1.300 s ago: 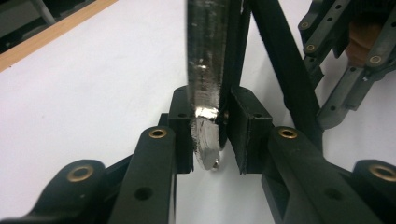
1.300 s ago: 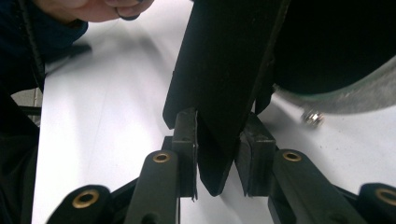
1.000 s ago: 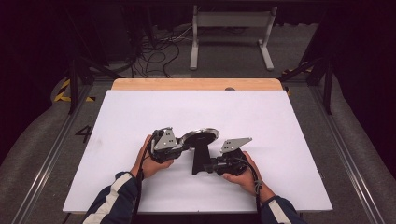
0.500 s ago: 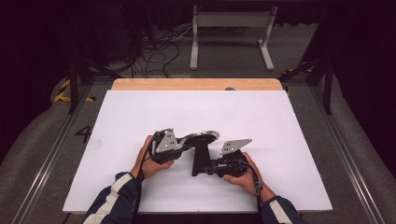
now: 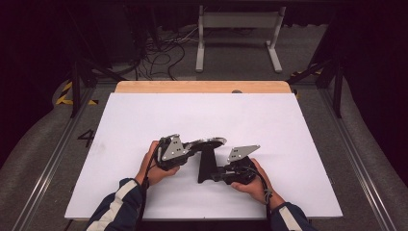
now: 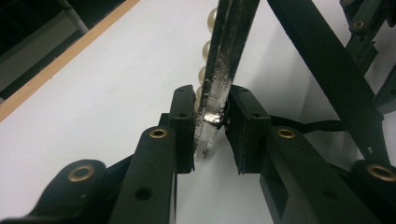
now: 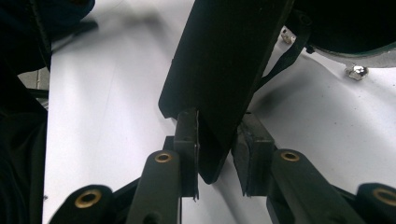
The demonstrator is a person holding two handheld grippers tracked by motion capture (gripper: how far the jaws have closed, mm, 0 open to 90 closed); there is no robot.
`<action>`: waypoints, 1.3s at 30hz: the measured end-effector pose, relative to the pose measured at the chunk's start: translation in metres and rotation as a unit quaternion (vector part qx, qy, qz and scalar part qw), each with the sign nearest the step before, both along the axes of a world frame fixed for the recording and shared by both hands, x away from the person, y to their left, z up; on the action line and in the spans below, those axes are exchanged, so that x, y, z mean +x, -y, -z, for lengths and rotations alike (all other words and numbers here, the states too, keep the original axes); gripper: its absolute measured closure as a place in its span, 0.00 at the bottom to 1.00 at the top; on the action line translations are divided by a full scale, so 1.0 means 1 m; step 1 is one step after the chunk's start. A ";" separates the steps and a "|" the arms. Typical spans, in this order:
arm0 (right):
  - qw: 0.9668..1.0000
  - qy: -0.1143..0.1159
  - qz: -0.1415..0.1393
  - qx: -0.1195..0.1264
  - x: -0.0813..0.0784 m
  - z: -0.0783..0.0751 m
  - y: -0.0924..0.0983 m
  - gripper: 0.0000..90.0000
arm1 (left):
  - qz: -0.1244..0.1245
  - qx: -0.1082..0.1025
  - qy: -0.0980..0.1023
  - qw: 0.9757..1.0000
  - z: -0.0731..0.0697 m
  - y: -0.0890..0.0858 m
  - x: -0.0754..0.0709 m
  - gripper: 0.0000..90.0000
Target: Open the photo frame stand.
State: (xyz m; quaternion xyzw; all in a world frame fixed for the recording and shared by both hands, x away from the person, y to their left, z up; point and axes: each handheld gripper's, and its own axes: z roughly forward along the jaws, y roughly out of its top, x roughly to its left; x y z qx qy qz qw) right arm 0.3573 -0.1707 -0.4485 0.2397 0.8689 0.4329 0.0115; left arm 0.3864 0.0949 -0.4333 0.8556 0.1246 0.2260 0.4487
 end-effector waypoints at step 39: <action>0.996 0.049 0.077 0.021 -0.012 -0.022 0.031 0.88 | -0.014 -0.013 -0.070 0.997 -0.002 -0.064 -0.026 0.86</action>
